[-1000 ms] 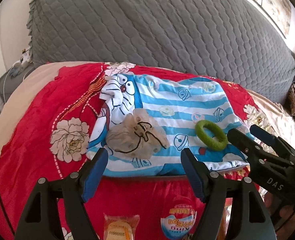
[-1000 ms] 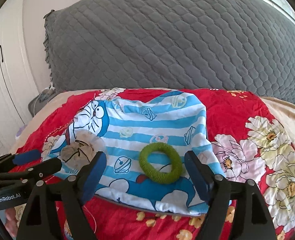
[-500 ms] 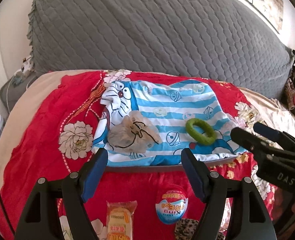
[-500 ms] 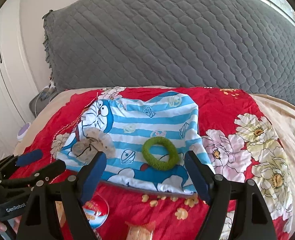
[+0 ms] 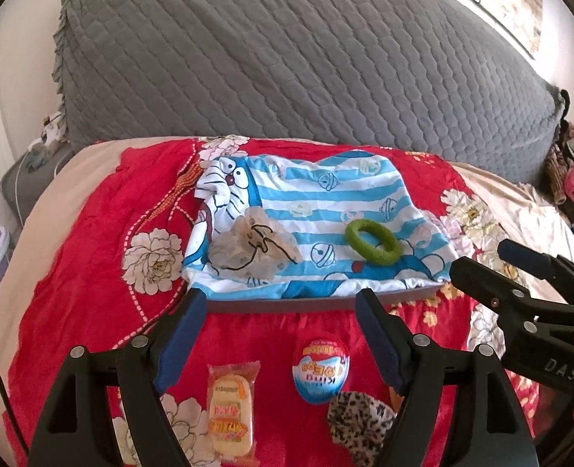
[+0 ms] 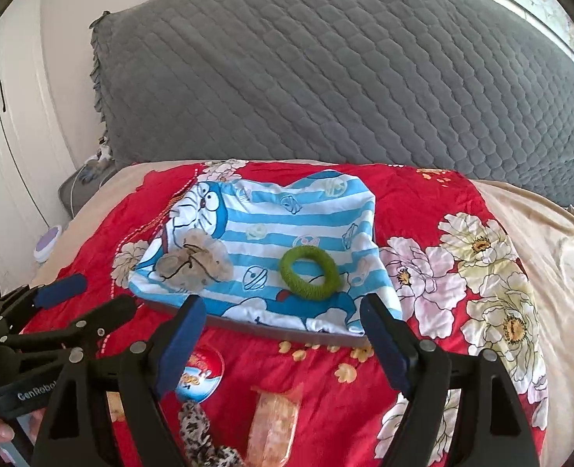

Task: Organize objects
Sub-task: 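Withdraw both open tools back from the tray, then move both tools toward the bread snack and leopard scrunchie on the bedspread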

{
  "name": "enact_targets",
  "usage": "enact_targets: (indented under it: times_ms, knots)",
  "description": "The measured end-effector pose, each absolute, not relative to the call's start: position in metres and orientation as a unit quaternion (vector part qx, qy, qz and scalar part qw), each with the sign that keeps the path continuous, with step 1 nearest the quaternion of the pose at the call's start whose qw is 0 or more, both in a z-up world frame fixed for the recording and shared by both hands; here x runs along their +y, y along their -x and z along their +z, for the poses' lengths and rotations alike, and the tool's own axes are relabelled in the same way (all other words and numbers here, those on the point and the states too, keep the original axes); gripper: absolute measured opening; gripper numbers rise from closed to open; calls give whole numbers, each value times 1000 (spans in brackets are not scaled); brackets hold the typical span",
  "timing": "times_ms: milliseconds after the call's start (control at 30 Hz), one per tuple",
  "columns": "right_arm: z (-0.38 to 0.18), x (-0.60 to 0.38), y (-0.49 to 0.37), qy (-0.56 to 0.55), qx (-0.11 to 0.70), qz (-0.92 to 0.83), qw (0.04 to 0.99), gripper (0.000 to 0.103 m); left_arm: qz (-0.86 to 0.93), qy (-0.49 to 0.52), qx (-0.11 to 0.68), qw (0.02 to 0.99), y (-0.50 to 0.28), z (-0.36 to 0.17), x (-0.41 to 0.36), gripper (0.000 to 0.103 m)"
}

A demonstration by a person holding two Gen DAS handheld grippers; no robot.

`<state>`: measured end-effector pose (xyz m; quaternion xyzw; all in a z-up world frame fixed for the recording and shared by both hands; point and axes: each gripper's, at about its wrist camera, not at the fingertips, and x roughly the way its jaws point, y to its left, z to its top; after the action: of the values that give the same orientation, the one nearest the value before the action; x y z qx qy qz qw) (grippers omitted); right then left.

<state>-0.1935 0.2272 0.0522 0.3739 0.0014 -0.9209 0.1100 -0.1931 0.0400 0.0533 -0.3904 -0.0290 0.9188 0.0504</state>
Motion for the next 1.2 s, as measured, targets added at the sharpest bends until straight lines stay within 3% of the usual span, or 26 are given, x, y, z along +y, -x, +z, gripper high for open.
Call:
enact_targets:
  times_ms: [1200]
  knots:
    - [88, 228, 105, -352, 14, -928, 122, 85, 913, 401, -41, 65, 117, 77, 33, 81]
